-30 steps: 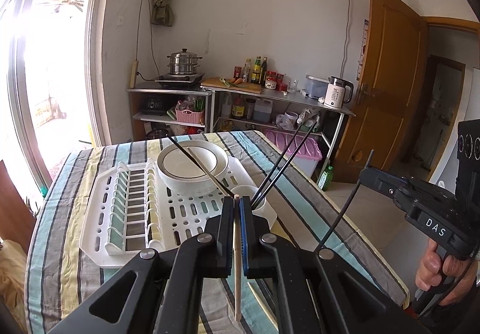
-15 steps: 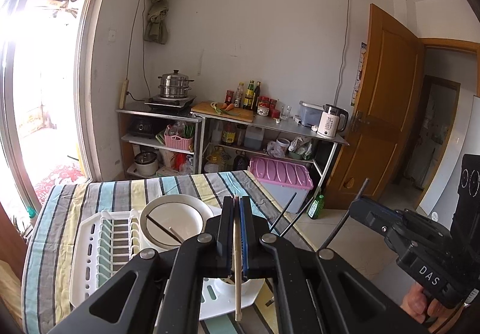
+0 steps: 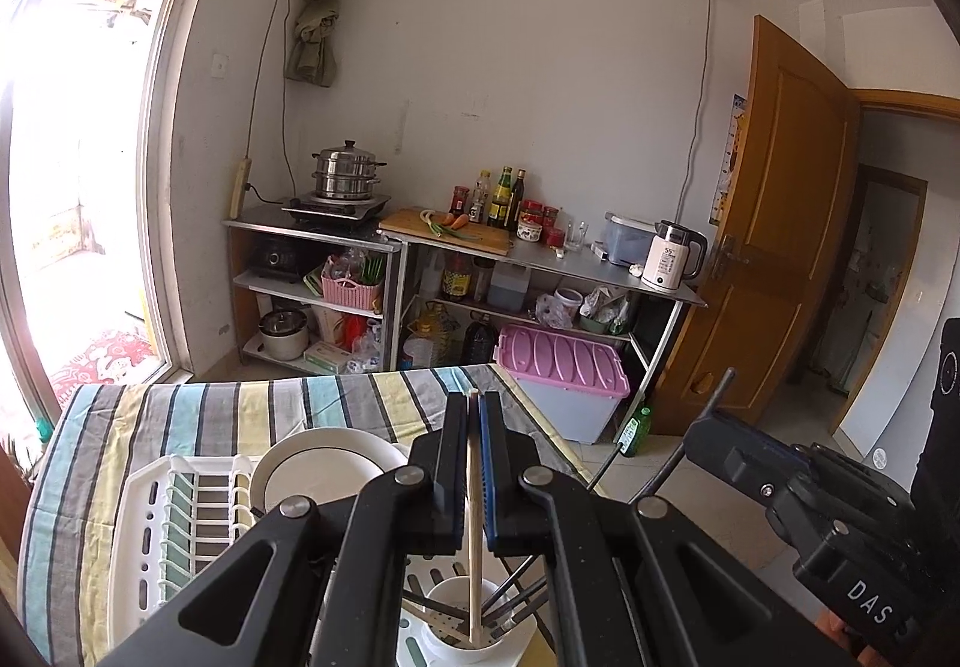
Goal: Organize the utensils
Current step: 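Lower the left tool's chopstick into the white cup and open it while the right tool releases its own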
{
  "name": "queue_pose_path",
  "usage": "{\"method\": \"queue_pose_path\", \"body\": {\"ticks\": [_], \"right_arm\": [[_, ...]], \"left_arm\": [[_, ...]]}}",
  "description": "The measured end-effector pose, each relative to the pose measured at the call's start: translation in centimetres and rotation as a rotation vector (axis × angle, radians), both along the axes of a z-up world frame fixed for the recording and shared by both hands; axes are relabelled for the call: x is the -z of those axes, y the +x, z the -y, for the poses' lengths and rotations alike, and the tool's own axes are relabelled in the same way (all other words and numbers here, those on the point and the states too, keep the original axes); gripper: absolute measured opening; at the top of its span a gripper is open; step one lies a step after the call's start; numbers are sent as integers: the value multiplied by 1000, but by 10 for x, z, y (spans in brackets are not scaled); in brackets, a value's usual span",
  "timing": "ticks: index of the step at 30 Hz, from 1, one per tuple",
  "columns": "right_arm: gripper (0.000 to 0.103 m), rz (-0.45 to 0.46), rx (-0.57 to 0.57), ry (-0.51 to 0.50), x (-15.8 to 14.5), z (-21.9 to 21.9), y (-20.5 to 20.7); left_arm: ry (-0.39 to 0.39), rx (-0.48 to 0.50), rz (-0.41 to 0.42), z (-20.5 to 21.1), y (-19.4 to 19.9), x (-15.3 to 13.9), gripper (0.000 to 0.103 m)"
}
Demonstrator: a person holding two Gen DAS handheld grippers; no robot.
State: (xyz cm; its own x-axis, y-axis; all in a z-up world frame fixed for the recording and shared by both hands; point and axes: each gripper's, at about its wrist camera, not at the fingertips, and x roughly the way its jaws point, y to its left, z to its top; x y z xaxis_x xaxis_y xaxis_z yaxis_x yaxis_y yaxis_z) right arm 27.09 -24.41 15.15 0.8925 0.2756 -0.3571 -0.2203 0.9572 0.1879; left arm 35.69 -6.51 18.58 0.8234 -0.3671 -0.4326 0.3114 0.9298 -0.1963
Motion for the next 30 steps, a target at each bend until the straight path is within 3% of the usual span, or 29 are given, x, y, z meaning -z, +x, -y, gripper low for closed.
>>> {"method": "queue_pose_path", "body": {"ticks": [18, 30], "right_arm": [[4, -126, 39, 19, 48, 17, 20], [8, -158, 62, 12, 47, 27, 17]], "left_arm": [[19, -24, -135, -1, 31, 73, 4], [50, -54, -139, -7, 31, 78, 4]]}}
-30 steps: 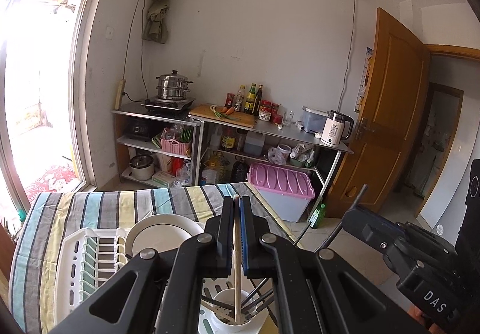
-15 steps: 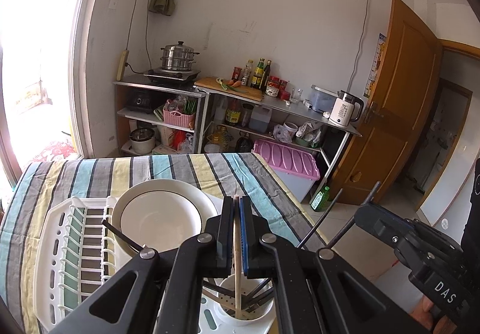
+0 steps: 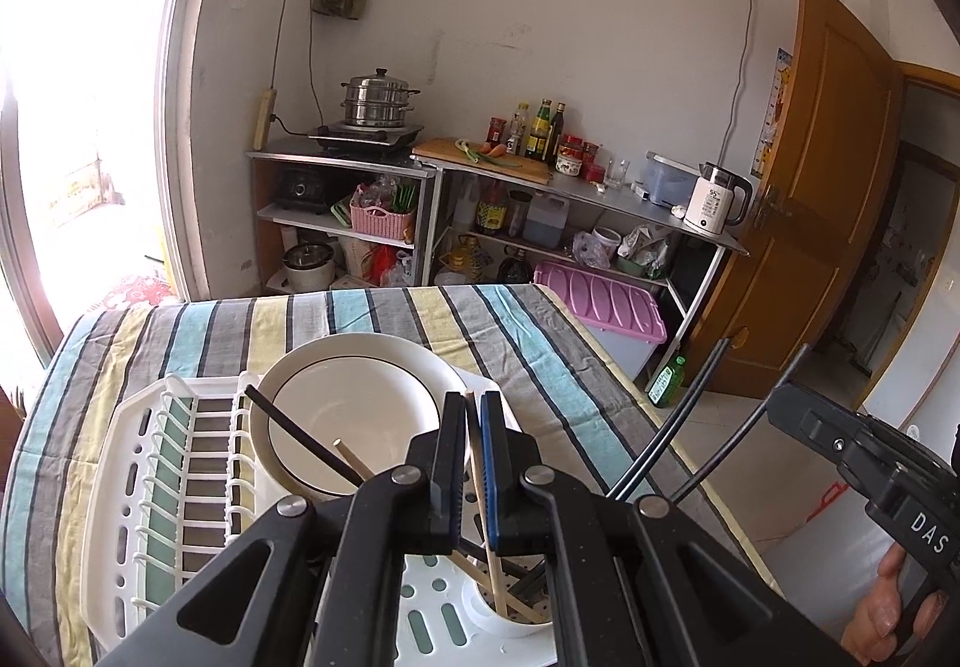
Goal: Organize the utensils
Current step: 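Lower the left tool's chopstick into the white cup and open it while the right tool releases its own, then move both open tools back down to the chopsticks on the tablecloth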
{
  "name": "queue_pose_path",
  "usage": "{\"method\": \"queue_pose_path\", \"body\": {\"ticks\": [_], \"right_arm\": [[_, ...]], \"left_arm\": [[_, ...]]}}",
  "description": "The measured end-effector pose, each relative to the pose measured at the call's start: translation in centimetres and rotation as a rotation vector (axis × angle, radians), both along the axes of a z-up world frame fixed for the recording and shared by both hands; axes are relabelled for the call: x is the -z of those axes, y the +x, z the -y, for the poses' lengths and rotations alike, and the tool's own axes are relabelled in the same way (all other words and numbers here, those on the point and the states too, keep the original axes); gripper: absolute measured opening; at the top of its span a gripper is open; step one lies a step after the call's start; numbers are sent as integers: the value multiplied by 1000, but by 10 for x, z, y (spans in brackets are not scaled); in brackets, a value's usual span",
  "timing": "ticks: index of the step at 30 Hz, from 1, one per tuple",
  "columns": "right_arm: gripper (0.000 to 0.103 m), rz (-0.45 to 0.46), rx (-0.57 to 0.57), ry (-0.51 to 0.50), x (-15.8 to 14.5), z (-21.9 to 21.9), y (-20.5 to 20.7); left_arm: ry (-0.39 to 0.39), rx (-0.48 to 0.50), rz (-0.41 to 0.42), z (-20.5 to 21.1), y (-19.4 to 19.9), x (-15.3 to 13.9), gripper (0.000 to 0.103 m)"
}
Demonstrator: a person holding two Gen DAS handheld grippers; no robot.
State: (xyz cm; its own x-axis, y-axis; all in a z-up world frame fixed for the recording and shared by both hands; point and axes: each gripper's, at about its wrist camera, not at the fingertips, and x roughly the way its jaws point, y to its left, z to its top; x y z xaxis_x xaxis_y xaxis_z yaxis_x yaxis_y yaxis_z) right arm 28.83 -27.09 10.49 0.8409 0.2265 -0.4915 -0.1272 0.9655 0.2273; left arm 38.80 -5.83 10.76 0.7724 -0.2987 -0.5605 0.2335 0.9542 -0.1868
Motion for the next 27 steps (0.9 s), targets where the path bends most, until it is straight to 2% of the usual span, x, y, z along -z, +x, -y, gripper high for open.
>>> {"method": "queue_pose_path", "body": {"ticks": [3, 10, 16, 19, 27], "right_arm": [[14, 10, -2, -10, -2, 0, -6], [14, 25, -5, -32, -3, 0, -27], [14, 45, -28, -54, 2, -4, -62], [15, 42, -39, -56, 9, -6, -80], [15, 8, -57, -56, 33, -9, -125]], "left_arm": [[8, 6, 15, -3, -10, -2, 5], [18, 0, 47, -11, -46, -8, 7], [19, -11, 78, -24, -98, -8, 8], [17, -14, 79, -32, -126, -3, 8], [78, -19, 52, -44, -196, 28, 8]]}}
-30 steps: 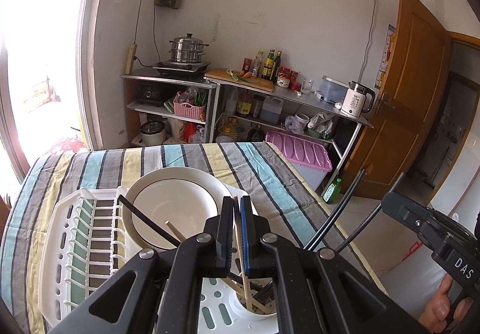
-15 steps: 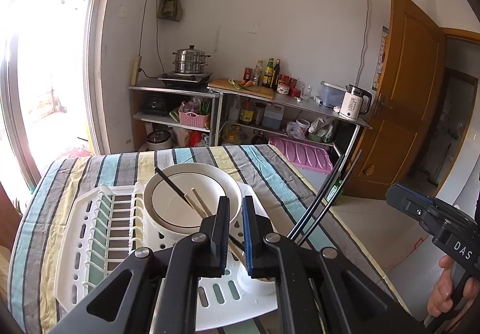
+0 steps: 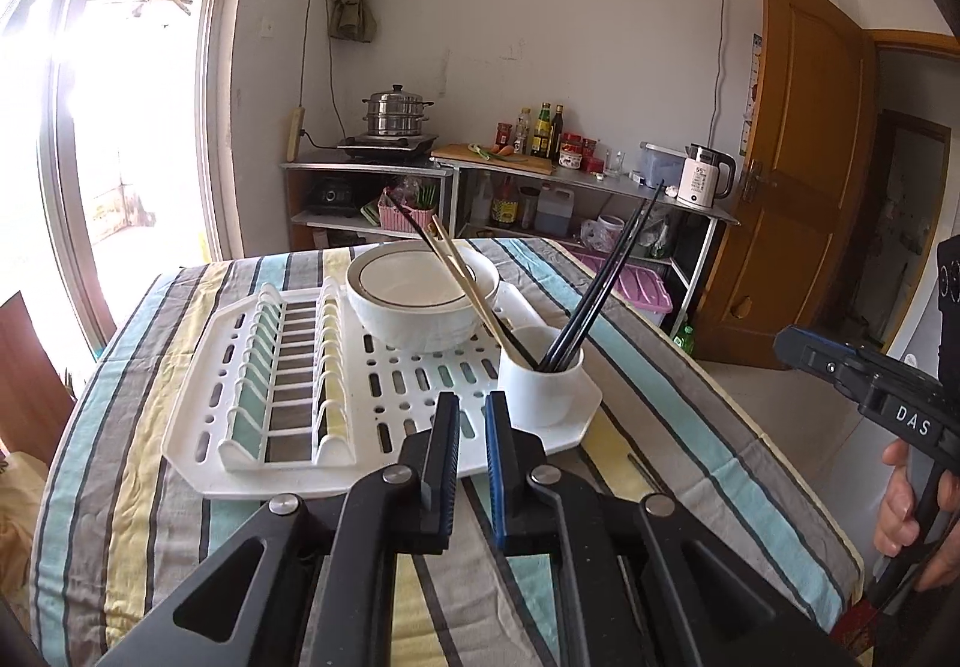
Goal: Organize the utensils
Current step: 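Move both open tools back down to the chopsticks on the tablecloth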
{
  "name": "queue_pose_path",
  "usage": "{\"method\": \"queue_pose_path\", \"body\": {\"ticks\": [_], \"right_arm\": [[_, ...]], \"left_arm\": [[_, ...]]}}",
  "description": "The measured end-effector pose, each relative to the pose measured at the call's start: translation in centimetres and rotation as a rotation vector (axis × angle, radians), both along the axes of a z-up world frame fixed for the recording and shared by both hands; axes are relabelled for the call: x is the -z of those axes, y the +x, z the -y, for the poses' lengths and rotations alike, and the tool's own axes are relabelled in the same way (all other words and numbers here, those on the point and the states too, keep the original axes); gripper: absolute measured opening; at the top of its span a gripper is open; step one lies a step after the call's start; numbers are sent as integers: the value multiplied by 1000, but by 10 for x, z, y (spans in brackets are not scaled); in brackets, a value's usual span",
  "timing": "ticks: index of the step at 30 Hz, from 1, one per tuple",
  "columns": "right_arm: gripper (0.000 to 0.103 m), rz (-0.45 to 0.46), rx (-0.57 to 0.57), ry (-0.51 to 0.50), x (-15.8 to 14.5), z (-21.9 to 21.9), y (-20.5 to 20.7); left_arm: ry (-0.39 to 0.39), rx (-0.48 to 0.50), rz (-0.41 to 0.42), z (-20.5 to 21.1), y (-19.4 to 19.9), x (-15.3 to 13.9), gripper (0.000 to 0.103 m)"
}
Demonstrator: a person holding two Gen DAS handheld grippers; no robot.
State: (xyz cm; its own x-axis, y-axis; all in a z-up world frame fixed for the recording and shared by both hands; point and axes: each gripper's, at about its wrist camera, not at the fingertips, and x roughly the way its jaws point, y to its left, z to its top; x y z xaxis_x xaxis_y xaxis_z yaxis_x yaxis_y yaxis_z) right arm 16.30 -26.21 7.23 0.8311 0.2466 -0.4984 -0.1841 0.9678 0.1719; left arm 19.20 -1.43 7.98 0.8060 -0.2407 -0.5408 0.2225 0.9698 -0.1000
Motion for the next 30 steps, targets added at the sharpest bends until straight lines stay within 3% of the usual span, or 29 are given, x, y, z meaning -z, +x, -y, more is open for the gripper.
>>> {"method": "queue_pose_path", "body": {"ticks": [13, 22, 30], "right_arm": [[15, -56, -9, -12, 27, 0, -43], [15, -105, -7, -28, 45, 2, -34], [15, -179, -19, -52, 69, 2, -11]], "left_arm": [[-23, 4, -90, 2, -54, 39, 9], [-31, 28, -156, 23, -43, 54, 16], [-59, 26, -283, 43, -13, 82, 16]]}}
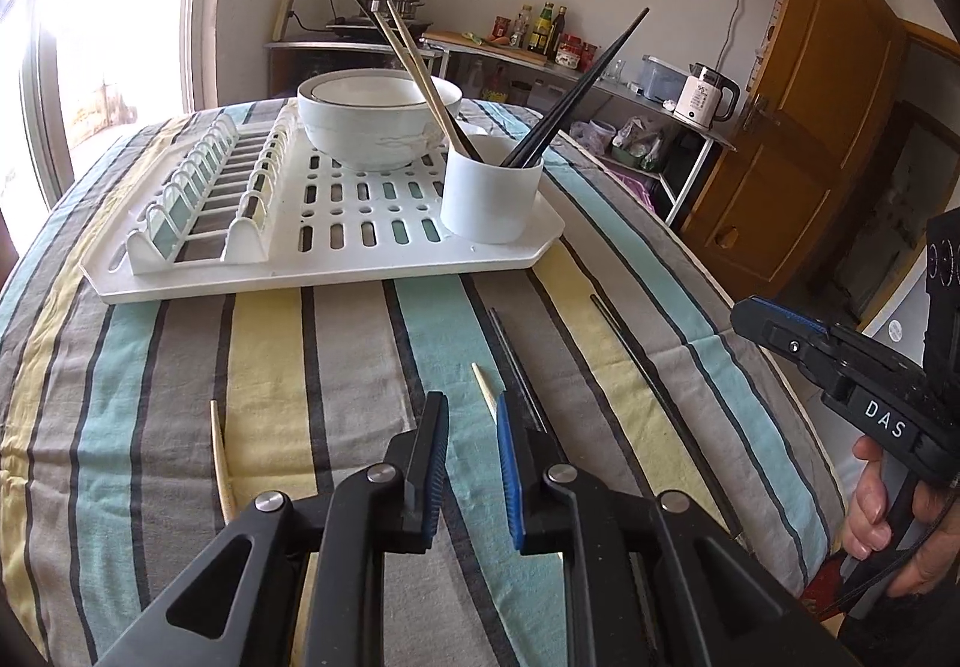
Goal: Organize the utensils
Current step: 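Move both open tools back down to the chopsticks on the tablecloth, then close the left tool on a wooden chopstick while the right tool grasps a black chopstick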
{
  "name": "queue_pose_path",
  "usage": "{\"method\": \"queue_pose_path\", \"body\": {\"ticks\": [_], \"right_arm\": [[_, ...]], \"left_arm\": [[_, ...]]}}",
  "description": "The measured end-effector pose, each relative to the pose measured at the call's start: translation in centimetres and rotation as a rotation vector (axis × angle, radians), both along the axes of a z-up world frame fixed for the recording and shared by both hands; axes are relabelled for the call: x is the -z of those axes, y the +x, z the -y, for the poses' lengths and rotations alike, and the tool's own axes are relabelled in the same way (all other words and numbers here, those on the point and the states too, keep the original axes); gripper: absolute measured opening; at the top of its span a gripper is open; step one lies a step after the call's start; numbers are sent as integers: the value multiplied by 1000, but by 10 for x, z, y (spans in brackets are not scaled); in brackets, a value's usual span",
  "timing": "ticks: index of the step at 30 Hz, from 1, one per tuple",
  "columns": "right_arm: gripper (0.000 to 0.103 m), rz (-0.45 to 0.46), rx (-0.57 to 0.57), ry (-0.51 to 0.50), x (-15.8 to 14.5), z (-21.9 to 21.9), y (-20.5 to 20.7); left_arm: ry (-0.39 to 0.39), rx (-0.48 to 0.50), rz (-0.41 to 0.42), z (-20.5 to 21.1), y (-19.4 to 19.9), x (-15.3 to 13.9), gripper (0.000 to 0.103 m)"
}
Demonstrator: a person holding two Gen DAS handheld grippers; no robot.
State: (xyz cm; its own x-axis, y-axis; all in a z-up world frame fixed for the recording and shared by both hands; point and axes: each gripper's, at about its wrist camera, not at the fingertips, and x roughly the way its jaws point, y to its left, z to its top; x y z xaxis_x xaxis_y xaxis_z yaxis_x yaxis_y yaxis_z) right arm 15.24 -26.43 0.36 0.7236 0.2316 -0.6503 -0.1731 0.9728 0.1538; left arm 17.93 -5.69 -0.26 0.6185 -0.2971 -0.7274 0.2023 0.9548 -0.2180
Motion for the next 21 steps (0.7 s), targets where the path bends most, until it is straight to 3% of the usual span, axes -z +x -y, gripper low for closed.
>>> {"method": "queue_pose_path", "body": {"ticks": [10, 21], "right_arm": [[15, -96, -19, -31, 33, -1, 34], [14, -156, -43, -84, 53, -6, 58]], "left_arm": [[13, -23, -121, 19, 33, 35, 16], [102, -29, -76, 36, 36, 36, 16]]}}
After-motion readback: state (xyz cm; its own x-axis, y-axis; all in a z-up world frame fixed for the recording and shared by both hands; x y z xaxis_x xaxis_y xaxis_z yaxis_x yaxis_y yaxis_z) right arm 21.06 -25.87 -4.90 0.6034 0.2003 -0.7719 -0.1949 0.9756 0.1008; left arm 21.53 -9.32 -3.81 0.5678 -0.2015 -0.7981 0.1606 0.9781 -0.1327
